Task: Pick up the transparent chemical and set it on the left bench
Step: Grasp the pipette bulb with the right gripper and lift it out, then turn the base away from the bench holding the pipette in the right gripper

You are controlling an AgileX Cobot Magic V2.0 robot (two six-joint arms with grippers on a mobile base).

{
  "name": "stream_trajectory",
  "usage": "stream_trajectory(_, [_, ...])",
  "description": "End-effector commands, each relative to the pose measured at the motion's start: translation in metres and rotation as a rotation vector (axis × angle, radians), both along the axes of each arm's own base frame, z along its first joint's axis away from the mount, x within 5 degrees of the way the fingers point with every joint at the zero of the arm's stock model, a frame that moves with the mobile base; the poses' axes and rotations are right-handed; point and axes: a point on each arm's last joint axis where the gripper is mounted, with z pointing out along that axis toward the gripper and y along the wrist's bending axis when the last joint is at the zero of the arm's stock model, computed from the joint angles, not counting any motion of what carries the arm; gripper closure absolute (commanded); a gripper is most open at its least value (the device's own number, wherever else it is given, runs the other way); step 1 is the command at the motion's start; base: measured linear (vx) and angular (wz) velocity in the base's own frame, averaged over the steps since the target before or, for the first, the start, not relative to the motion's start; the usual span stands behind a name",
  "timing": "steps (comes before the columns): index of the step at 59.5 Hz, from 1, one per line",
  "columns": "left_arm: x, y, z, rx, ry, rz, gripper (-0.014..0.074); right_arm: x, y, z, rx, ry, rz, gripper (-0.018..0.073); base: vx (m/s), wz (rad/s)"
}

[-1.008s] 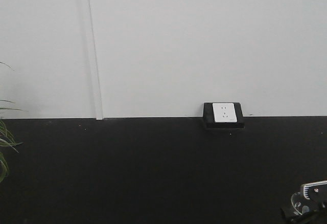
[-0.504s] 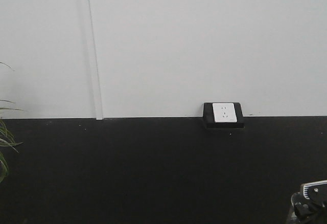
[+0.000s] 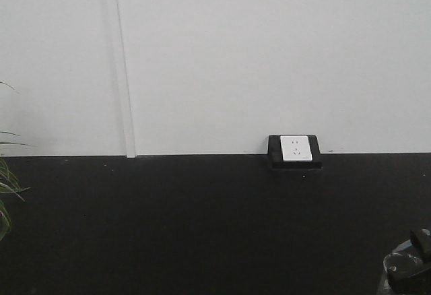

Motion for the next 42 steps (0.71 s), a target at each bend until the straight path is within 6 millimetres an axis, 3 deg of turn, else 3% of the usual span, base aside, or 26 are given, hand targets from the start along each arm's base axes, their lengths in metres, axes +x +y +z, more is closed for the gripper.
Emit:
stream_trajectory(1, [-0.001,0.000,0.003,-0.014,-0.081,-0.001,0.0600,-0.014,0.000,0.030,0.030,-0.103,0.011,0.0563,0.00,0.00])
stream_trajectory(17, [-0.001,0.000,0.003,-0.014,-0.081,-0.001,0.0600,-0.079,0.005,0.054,0.080,-0.061,0.106,0.0561,0.00,0.00])
stream_trajectory(26, [-0.001,0.000,0.003,-0.014,-0.081,-0.001,0.0600,-0.109,0.006,0.052,0.087,-0.056,0.141,0.0561,0.00,0.00])
stream_trajectory(42, [-0.001,0.000,0.003,-0.014,-0.081,-0.001,0.0600,-0.134,0.004,0.040,0.092,-0.109,0.149,0.0561,0.00,0.00])
